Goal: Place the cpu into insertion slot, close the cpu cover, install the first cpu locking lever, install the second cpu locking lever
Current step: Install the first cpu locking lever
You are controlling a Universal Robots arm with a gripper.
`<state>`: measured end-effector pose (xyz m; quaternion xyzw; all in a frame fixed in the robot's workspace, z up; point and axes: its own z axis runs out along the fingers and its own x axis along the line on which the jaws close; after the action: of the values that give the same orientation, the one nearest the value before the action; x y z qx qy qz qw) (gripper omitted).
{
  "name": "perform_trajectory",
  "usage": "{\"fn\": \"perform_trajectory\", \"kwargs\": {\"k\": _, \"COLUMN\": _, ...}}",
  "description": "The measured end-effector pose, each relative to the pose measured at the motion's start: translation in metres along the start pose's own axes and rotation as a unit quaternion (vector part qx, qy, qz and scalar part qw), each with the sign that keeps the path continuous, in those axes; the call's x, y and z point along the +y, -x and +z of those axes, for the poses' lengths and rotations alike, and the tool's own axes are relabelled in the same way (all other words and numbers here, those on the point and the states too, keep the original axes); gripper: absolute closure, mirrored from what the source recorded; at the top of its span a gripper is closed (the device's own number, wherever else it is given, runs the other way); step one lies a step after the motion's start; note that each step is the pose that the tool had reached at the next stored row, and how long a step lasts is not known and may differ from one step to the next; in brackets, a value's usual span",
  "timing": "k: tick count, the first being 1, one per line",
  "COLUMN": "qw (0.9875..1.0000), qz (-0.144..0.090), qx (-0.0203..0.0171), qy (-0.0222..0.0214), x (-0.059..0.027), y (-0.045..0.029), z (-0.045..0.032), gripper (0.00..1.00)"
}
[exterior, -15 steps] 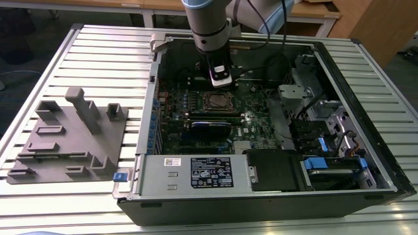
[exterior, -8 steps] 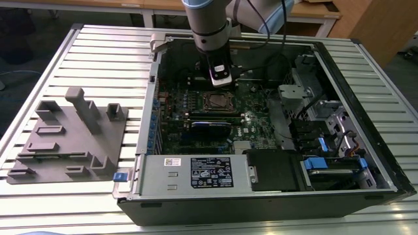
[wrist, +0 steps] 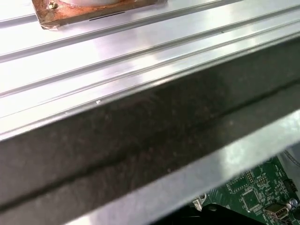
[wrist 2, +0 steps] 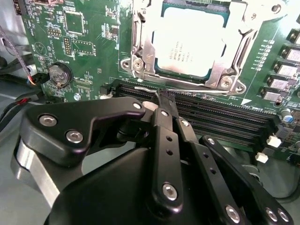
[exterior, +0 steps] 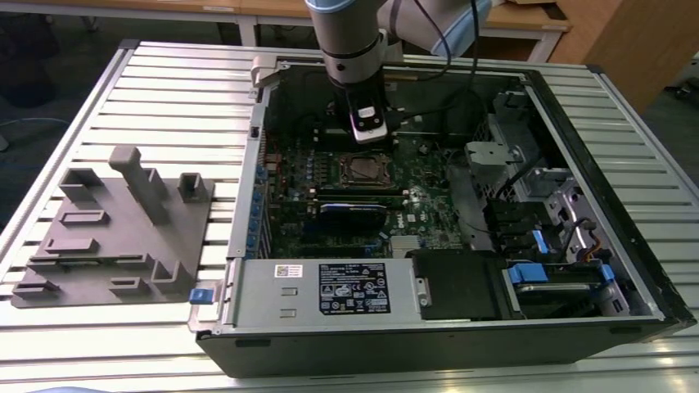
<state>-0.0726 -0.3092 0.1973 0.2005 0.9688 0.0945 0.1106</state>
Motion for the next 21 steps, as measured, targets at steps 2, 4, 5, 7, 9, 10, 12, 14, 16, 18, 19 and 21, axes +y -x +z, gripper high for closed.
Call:
{"fn": "perform_trajectory", "kwargs": {"k": 2, "qw": 1.0, "qz": 0.0, "qx": 0.0001, "qy": 0.0001, "x": 0.0, "y": -0.0001, "z": 0.0, "gripper": 0.89}}
{"fn": "perform_trajectory", "kwargs": {"k": 4, "qw": 1.0, "qz": 0.0, "qx": 0.0003, "qy": 0.0007, "x": -0.0001, "y": 0.0, "z": 0.0, "gripper": 0.89}}
{"fn": "perform_trajectory", "kwargs": {"k": 5, "qw": 1.0, "qz": 0.0, "qx": 0.0003, "qy": 0.0009, "x": -0.0003, "y": 0.0001, "z": 0.0, "gripper": 0.89}}
{"fn": "perform_trajectory", "kwargs": {"k": 7, "qw": 1.0, "qz": 0.0, "qx": 0.0003, "qy": 0.0009, "x": -0.0011, "y": 0.0006, "z": -0.0001, "gripper": 0.89}}
{"fn": "perform_trajectory", "kwargs": {"k": 9, "qw": 1.0, "qz": 0.0, "qx": 0.0003, "qy": 0.0009, "x": -0.002, "y": 0.0012, "z": -0.0002, "gripper": 0.89}}
{"fn": "perform_trajectory", "kwargs": {"k": 10, "qw": 1.0, "qz": 0.0, "qx": 0.0003, "qy": 0.0008, "x": -0.0024, "y": 0.0015, "z": -0.0003, "gripper": 0.89}}
{"fn": "perform_trajectory", "kwargs": {"k": 12, "qw": 1.0, "qz": 0.0, "qx": 0.0003, "qy": 0.0008, "x": -0.0035, "y": 0.0024, "z": -0.0003, "gripper": 0.89}}
{"fn": "perform_trajectory", "kwargs": {"k": 14, "qw": 1.0, "qz": 0.0, "qx": 0.0003, "qy": 0.0008, "x": -0.0052, "y": 0.0042, "z": -0.0004, "gripper": 0.89}}
{"fn": "perform_trajectory", "kwargs": {"k": 16, "qw": 1.0, "qz": 0.0, "qx": 0.0003, "qy": 0.0009, "x": -0.0067, "y": 0.0058, "z": -0.0004, "gripper": 0.89}}
{"fn": "perform_trajectory", "kwargs": {"k": 18, "qw": 1.0, "qz": 0.0, "qx": 0.0003, "qy": 0.0008, "x": -0.0075, "y": 0.0066, "z": -0.0003, "gripper": 0.89}}
{"fn": "perform_trajectory", "kwargs": {"k": 19, "qw": 1.0, "qz": 0.0, "qx": 0.0003, "qy": 0.0009, "x": -0.0078, "y": 0.0069, "z": -0.0002, "gripper": 0.89}}
{"fn": "perform_trajectory", "kwargs": {"k": 21, "qw": 1.0, "qz": 0.0, "qx": 0.0002, "qy": 0.0009, "x": -0.0082, "y": 0.0071, "z": 0.0, "gripper": 0.89}}
